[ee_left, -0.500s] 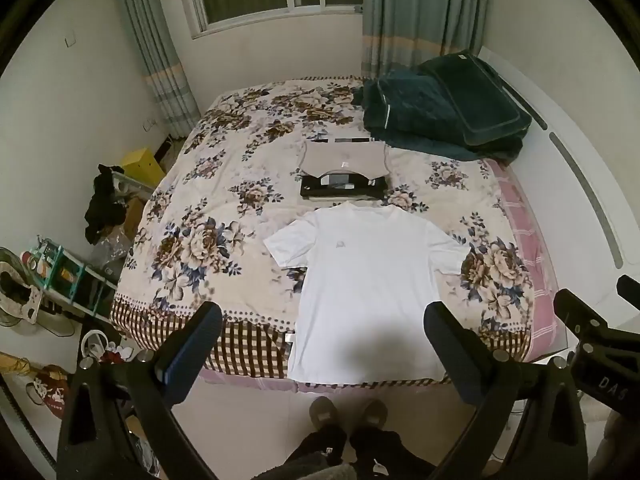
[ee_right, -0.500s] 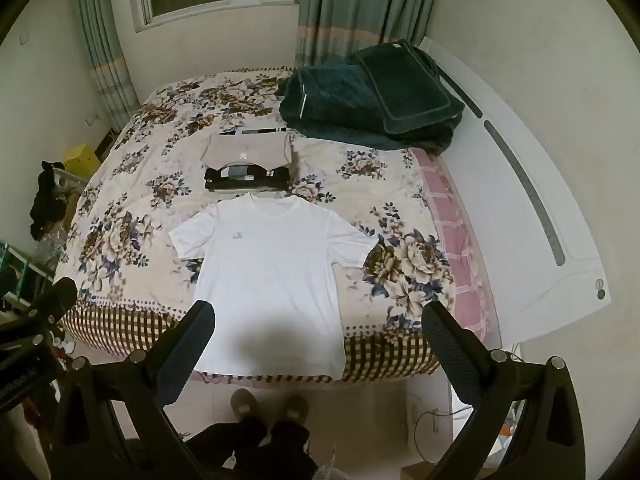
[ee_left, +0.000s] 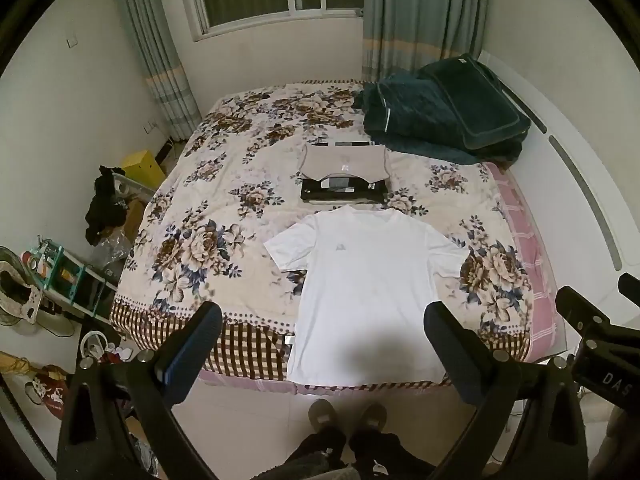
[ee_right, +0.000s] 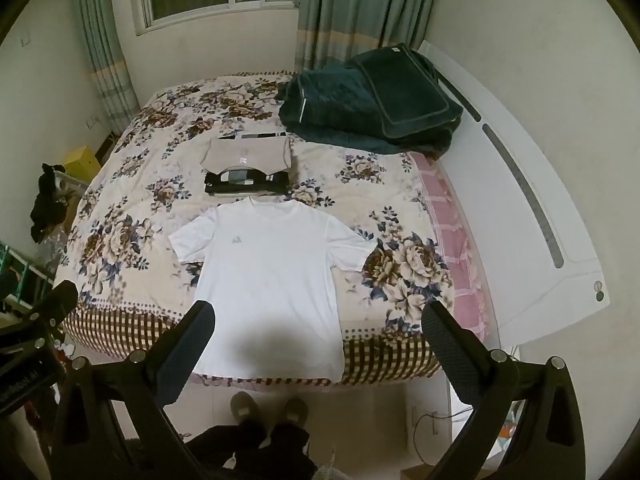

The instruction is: Fold small clothes

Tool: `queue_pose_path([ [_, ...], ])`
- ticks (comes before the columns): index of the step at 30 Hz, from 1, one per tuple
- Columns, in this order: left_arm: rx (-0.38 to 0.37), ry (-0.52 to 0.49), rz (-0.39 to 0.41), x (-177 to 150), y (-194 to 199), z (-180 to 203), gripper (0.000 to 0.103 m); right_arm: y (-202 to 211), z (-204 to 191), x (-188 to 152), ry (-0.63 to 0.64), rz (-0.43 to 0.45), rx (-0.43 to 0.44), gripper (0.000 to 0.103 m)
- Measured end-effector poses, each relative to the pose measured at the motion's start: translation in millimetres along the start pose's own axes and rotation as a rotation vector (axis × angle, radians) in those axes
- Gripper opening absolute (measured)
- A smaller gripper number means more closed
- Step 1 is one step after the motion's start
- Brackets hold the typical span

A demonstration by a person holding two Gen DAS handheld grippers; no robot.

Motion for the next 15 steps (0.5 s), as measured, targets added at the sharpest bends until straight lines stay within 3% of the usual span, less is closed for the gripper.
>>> queue_pose_path([
  [14, 0.003, 0.014, 0.017, 38, 8, 3, 0.103, 21, -2, 21, 0.002, 0.019, 0.007, 0.103],
  [15, 0.003, 0.021, 0.025, 29, 15, 0, 0.103, 23, -2, 19, 0.004, 0.021, 0.008, 0.103],
])
Point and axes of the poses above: each gripper's, at about its wrist camera, not at the fingertips, and y roughly against the way its jaws point, z to its right, x to its top, the point moved 5 cm from there along -y, roughly the way its jaws point, and after that the axes turned 7 degrees about z, right-handed, at the moved point
